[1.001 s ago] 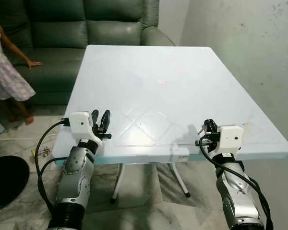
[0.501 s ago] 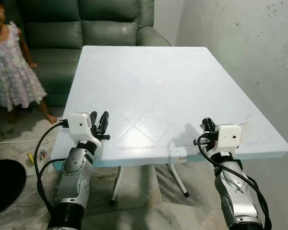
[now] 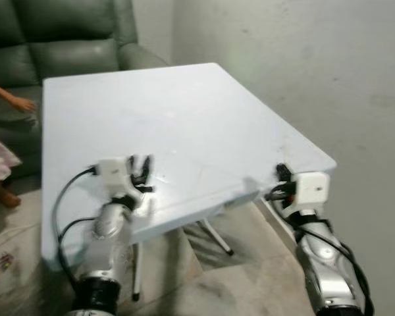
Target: Hang keys on a hook
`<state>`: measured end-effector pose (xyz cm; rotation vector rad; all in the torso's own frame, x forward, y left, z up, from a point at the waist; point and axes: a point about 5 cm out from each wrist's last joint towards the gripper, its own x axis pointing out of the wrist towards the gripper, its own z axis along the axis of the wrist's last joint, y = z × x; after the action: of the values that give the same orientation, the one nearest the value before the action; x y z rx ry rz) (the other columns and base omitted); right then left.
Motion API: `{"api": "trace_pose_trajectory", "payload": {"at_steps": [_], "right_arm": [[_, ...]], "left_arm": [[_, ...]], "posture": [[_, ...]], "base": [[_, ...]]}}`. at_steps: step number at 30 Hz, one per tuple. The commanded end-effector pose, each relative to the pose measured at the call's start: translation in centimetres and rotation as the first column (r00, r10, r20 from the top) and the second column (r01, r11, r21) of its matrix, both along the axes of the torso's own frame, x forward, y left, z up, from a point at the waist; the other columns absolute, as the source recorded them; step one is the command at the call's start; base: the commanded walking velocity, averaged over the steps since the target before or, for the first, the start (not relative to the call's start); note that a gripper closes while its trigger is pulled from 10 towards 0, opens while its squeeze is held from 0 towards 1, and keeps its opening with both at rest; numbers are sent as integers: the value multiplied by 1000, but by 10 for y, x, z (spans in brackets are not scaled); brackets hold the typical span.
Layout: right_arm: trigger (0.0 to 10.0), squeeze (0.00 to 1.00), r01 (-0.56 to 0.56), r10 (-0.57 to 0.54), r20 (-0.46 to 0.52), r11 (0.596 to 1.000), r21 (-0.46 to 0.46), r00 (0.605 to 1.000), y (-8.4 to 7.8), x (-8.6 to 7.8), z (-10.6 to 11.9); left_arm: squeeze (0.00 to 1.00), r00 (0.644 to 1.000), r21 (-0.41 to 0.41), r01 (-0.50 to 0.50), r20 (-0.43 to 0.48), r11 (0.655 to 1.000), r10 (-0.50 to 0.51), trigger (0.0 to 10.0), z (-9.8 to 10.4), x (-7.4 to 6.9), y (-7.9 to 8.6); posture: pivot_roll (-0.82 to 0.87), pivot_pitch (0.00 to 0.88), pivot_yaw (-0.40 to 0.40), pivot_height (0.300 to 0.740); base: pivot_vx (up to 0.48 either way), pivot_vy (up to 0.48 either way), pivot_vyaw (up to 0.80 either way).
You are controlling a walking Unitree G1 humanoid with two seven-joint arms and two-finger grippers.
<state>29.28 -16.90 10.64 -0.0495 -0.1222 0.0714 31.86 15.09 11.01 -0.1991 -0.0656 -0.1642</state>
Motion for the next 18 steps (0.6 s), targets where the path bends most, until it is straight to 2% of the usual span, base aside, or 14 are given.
{"api": "trace_pose_trajectory", "payload": {"at_steps": [1, 18], "right_arm": [[10000, 0, -7, 7, -1, 1000, -5, 1000, 2, 1, 1], [10000, 0, -8, 7, -4, 1000, -10, 1000, 1, 0, 1]], "left_arm": [[0, 1000, 3, -9, -8, 1000, 9, 10000, 0, 1, 2], [0, 1000, 9, 13, -6, 1000, -13, 10000, 0, 3, -2]], "posture": [[82, 0, -58, 740], [79, 0, -55, 740]], "base": [[0, 0, -781], [0, 0, -786]]}}
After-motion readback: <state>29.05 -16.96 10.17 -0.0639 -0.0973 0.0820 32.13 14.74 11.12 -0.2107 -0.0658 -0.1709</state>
